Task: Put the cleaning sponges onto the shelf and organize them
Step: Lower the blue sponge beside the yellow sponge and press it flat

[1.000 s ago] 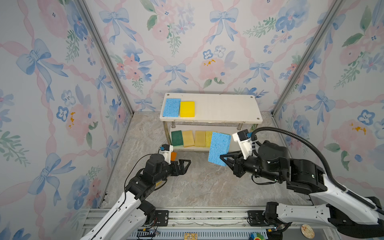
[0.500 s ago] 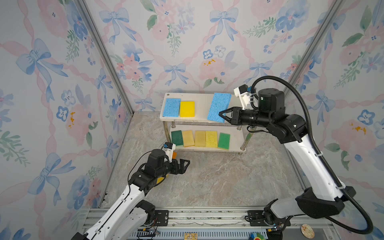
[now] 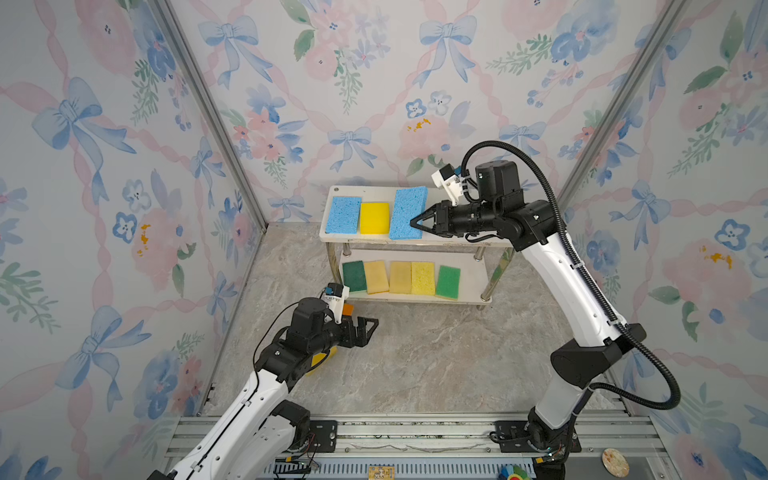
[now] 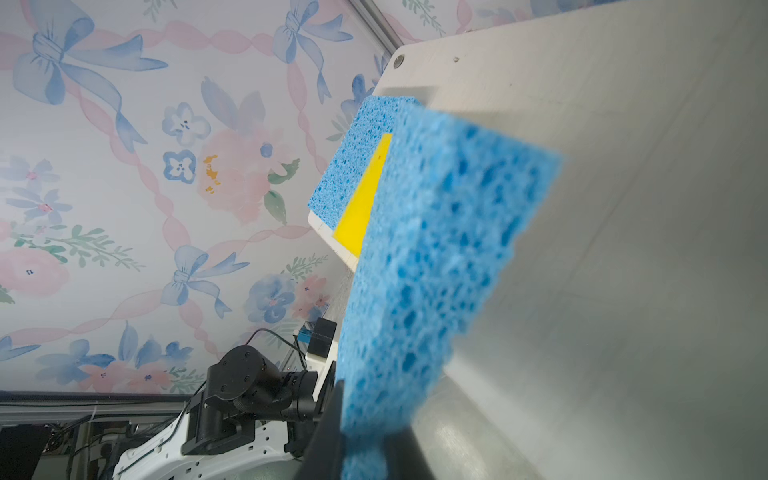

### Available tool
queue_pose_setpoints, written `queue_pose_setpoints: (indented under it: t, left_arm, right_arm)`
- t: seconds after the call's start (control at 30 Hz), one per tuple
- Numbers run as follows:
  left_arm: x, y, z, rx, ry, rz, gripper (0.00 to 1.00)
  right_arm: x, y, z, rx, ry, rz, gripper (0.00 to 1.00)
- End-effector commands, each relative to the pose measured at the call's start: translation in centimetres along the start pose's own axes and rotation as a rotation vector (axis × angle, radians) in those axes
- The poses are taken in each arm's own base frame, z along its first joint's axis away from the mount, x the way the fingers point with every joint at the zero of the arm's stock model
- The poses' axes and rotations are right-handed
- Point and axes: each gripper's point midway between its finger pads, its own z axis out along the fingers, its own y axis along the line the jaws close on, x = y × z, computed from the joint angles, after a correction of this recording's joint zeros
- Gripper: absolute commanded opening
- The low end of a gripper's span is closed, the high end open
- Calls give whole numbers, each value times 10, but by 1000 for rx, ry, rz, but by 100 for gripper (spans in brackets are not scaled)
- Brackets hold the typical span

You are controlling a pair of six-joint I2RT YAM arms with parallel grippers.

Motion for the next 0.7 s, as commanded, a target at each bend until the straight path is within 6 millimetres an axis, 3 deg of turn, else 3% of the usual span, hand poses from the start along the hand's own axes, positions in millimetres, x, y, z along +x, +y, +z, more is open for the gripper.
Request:
queue_pose_setpoints:
  t: [0.0, 0.67]
  left_arm:
    - [-2, -1, 0, 14, -15, 25, 98]
    - [1, 0, 2, 14, 0, 20, 98]
  right_arm:
    - [-1, -3, -3, -14, 19, 33, 16]
    - [-15, -33, 20, -37, 25, 115, 17]
